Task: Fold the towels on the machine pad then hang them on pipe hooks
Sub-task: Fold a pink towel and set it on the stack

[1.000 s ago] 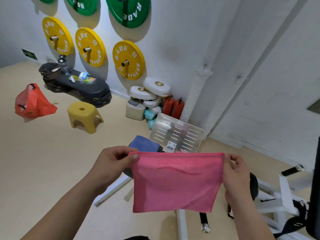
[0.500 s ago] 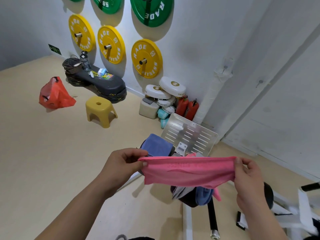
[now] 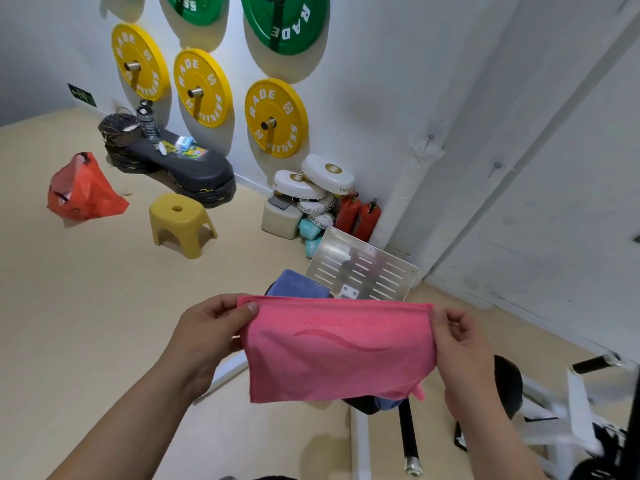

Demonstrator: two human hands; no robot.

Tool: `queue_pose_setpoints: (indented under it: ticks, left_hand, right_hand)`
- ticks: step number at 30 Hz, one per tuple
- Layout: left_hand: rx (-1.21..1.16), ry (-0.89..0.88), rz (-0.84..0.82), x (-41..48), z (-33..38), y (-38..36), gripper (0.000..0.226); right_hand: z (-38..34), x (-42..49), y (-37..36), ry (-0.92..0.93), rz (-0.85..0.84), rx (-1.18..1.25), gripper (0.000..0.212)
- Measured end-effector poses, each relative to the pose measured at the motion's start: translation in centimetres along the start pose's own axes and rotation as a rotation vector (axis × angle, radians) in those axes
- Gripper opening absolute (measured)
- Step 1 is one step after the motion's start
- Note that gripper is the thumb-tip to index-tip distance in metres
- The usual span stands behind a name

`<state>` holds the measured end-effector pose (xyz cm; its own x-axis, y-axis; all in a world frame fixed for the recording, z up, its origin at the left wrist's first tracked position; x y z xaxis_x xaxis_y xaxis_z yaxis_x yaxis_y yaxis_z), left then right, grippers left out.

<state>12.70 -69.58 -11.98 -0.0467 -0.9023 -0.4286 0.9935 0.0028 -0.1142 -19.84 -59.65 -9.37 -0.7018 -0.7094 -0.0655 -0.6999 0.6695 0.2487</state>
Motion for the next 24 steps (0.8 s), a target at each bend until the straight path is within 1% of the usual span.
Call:
queue_pose_setpoints:
  ticks: [3, 6, 10, 13, 15, 17, 20, 24]
  left_hand:
    - [-0.061, 0.110, -0.002, -0.1, -0.7, -1.5, 0.015]
    - [-0.066, 0.126, -0.026, -1.3, -0.6, -3.9, 0.018]
    - [-0.012, 0.012, -0.097, -4.2, 0.0, -7.7, 0.008]
    - [0.065, -0.099, -0.165, -6.2, 0.1, -9.8, 0.016]
    - [0.088, -0.135, -0.171, -6.8, 0.1, -10.1, 0.027]
    - [0.117, -0.130, -0.183, -6.9, -0.1, -9.8, 0.036]
    - [0.153, -0.121, -0.208, -6.8, -0.5, -9.5, 0.032]
    - [0.185, -0.139, -0.219, -7.2, -0.6, -9.7, 0.033]
  right_hand:
    - [0.8, -0.3, -0.4, -0.138, -0.006, 0.096, 0.013]
    - [0.3, -0.9, -1.1, -0.190, -0.073, 0.125, 0.011]
    - [-2.0, -3.3, -3.2, -0.187, -0.218, 0.172, 0.007]
    - [-2.7, -5.5, -5.6, -0.129, -0.360, 0.149, 0.005]
    - [-2.7, -6.3, -6.3, -0.074, -0.381, 0.092, 0.006]
    - [-2.7, -6.5, -6.2, -0.069, -0.401, 0.067, 0.007]
    - [-2.6, -6.5, -6.0, -0.096, -0.397, 0.063, 0.008]
    - [-2.8, -7.0, -6.2, -0.052, -0.392, -0.004, 0.014]
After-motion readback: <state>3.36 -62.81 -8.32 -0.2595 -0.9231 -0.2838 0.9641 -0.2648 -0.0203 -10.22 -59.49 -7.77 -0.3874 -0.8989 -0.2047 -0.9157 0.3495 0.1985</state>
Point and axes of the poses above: each hand's wrist, its own x-axis towards the middle knuckle, its own y-axis out of the back of the hand, z = x × y, the point moved 3 cm from there along x, towards the middle knuckle, and after that the axes turned 1 degree about -x, right-handed, at the moved point
